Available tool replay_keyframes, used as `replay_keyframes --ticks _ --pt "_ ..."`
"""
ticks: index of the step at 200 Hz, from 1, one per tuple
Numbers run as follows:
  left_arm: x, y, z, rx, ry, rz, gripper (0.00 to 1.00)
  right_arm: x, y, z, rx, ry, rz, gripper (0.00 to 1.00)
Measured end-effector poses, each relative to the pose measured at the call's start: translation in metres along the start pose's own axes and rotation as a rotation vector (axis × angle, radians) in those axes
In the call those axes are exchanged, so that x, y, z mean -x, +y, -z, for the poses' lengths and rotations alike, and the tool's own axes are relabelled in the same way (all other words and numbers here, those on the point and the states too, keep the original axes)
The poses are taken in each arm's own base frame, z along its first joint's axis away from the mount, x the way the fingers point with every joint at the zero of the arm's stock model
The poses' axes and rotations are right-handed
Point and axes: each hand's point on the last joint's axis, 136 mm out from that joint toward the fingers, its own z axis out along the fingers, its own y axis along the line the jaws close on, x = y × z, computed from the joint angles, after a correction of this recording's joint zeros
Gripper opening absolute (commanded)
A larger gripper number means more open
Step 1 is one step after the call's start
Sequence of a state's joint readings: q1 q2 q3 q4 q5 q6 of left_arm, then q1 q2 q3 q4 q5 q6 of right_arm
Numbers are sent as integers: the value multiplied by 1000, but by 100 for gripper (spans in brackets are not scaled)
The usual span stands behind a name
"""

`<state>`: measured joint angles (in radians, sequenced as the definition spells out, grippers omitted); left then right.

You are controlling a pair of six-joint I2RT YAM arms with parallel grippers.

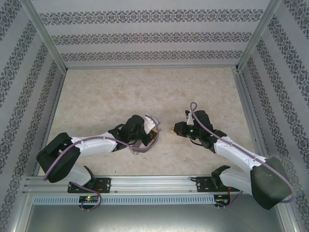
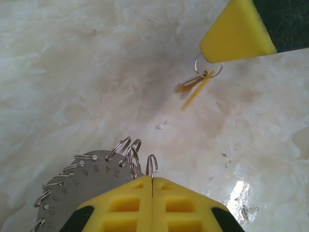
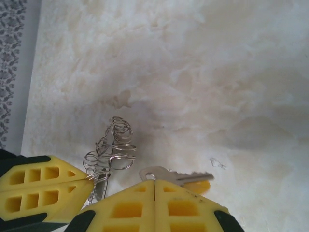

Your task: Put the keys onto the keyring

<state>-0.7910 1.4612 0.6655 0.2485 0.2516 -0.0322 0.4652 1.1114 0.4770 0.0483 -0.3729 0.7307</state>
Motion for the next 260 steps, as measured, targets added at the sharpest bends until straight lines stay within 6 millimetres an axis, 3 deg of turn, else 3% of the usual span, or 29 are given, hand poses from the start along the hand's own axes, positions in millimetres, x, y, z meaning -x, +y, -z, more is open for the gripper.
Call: replay_keyframes --ticks 125,190,260 --pt "14 -9 1 -51 -10 -1 0 -25 32 -8 264 46 352 0" --pt "12 -11 1 -63 -1 1 0 -41 38 -14 292 92 421 0" --pt "10 -11 1 -63 10 3 0 -38 42 -14 298 83 443 0"
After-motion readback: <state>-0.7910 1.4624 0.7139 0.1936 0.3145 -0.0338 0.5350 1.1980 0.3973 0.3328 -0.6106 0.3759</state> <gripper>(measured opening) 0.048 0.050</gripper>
